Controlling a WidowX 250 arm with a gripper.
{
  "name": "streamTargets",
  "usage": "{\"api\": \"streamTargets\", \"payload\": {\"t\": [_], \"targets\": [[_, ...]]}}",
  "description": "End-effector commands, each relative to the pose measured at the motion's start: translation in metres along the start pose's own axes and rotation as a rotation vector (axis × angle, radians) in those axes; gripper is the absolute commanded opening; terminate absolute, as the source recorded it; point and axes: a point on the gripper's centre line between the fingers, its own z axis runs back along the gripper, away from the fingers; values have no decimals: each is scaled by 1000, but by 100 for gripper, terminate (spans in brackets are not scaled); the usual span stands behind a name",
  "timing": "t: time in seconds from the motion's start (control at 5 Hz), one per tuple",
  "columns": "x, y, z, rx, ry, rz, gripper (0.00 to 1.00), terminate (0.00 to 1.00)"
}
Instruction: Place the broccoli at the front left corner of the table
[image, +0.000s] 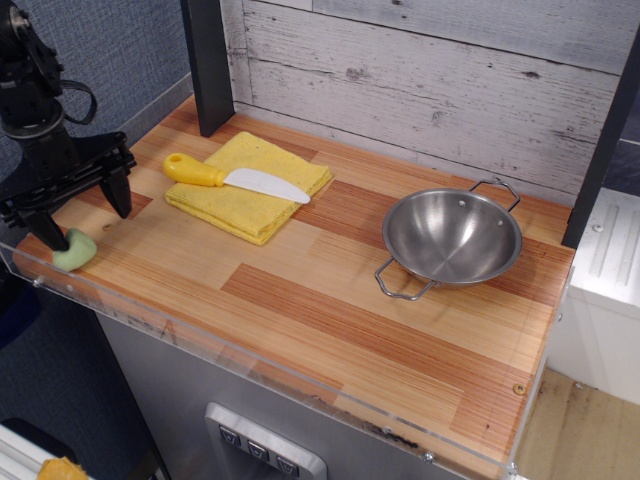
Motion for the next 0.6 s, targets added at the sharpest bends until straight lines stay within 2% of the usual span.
{"api": "streamTargets", "payload": {"t": [0.0, 0.2, 0.4], "targets": [[11, -7, 34, -43, -85, 5, 100, 0], [9, -14, 47, -44, -101, -2, 100, 0], [4, -24, 69, -77, -127, -3, 100, 0]]}}
